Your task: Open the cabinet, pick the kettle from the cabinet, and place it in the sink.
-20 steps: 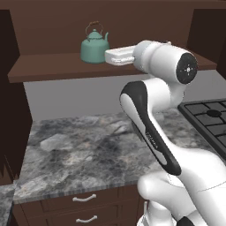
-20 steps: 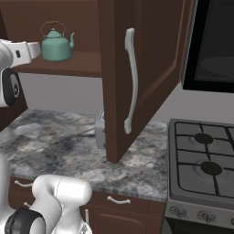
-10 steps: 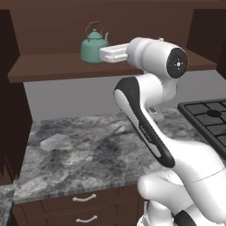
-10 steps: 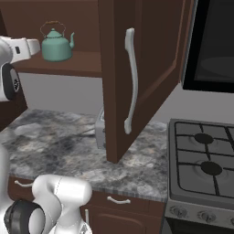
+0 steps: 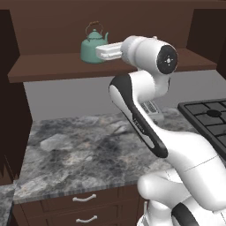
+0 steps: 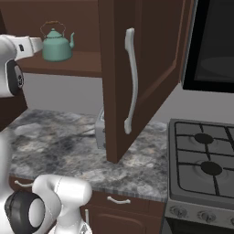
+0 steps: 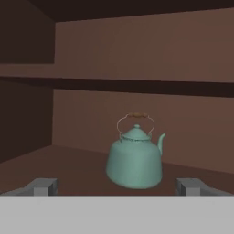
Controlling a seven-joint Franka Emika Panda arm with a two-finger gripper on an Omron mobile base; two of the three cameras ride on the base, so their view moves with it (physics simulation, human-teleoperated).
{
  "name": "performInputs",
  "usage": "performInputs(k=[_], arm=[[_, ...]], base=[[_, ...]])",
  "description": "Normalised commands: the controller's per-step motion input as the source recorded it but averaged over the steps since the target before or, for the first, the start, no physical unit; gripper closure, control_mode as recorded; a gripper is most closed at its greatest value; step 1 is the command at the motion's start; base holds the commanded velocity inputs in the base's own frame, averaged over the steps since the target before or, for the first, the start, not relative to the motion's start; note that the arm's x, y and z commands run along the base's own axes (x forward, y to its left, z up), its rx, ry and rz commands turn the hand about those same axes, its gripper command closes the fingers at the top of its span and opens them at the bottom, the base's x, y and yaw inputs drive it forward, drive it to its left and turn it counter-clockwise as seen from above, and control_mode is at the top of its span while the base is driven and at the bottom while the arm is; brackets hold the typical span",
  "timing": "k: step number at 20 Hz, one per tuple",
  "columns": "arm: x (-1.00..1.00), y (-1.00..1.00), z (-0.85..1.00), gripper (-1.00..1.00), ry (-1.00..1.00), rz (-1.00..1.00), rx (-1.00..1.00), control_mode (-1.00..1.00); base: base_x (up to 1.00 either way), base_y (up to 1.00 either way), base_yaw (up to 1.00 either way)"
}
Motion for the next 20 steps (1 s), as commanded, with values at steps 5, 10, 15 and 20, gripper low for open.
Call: performInputs(k=[5,10,15,20], arm=[[0.17,0.06,0.0,-1.0,0.0,0.0,0.0,-1.0],[0.16,0.08,0.0,-1.0,0.0,0.0,0.0,-1.0],[0.2,0.06,0.0,-1.0,0.0,0.0,0.0,-1.0],[0.19,0.05,0.0,-1.0,0.0,0.0,0.0,-1.0]], base=[[0.0,0.0,0.0],[0.0,0.0,0.0],[0.0,0.0,0.0],[0.0,0.0,0.0]])
